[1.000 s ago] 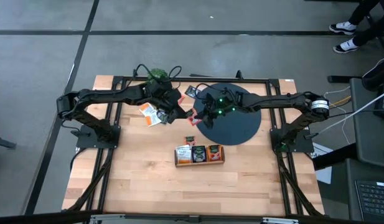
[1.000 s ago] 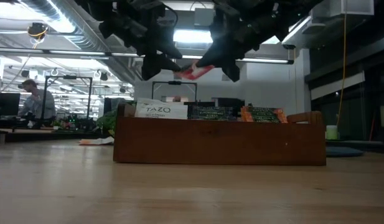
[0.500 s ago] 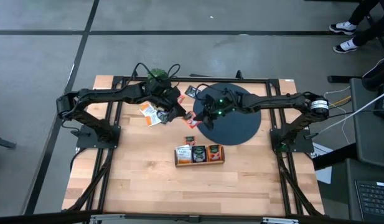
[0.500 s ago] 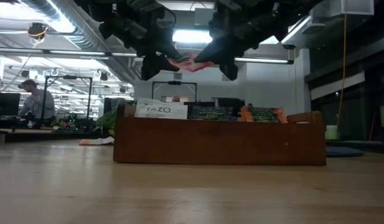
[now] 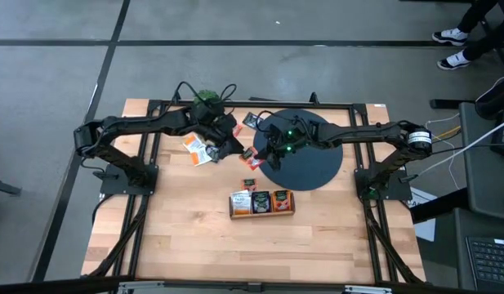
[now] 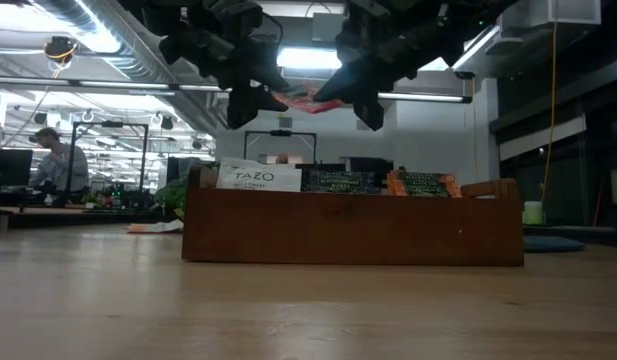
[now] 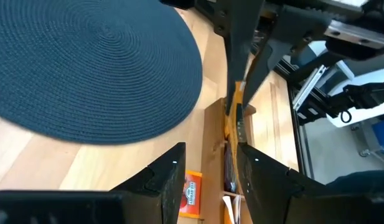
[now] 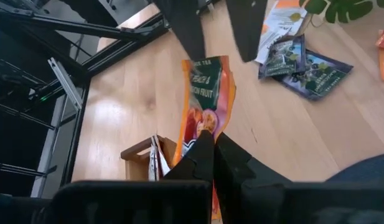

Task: Pick & Place Tea
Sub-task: Put the orange tea bag into the right section of the wooden organizer

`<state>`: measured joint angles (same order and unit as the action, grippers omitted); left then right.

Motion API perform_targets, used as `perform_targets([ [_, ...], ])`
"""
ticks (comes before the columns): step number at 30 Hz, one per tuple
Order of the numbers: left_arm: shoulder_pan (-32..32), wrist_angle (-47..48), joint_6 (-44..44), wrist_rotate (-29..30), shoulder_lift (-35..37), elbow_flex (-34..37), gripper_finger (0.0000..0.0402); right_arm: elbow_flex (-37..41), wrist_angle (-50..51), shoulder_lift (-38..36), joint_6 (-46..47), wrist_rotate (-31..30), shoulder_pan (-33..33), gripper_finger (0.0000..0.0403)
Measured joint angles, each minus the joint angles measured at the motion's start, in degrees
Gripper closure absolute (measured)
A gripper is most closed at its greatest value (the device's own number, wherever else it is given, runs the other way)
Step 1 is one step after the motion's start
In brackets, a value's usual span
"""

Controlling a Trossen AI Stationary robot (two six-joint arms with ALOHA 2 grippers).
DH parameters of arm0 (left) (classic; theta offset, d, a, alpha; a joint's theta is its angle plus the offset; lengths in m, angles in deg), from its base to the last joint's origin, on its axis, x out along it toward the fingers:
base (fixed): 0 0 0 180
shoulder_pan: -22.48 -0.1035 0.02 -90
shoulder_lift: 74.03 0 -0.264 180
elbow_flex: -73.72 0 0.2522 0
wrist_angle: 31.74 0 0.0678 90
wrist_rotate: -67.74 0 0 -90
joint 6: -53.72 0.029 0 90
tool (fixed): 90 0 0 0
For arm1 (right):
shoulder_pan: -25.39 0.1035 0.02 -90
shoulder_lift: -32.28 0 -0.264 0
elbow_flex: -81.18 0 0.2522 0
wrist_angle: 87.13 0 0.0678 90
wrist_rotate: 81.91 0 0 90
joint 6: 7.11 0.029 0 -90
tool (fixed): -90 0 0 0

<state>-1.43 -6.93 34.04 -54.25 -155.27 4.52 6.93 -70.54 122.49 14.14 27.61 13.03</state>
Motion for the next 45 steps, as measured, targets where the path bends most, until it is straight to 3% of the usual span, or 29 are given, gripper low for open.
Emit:
perform_targets([
  [15, -2.42, -0.61, -1.50, -7.07, 0.05, -0.02, 0.0261, 0.00, -0.60, 0.00, 0.58, 2.09, -0.03, 0.0399],
  [28, -0.01, -0.55, -2.03, -6.52, 0.05, -0.02, 0.0262, 0.02, -4.79, 0.00, 0.56, 0.49, -0.22, 0.0399],
  [32, -0.01, -0.55, -2.03, -6.50, 0.05, -0.02, 0.0290, 0.02, -4.80, 0.00, 0.75, -0.27, -0.22, 0.0399],
  [38, 0.40, -0.53, -0.08, -5.71, 0.05, -0.02, 0.0385, 0.02, -4.81, 0.00, 1.10, -0.28, -0.22, 0.0399],
  [45, 2.73, -0.53, 1.40, -2.00, 0.05, -0.02, 0.0398, 0.07, -4.16, 0.00, 6.39, -0.14, -0.17, 0.0384],
])
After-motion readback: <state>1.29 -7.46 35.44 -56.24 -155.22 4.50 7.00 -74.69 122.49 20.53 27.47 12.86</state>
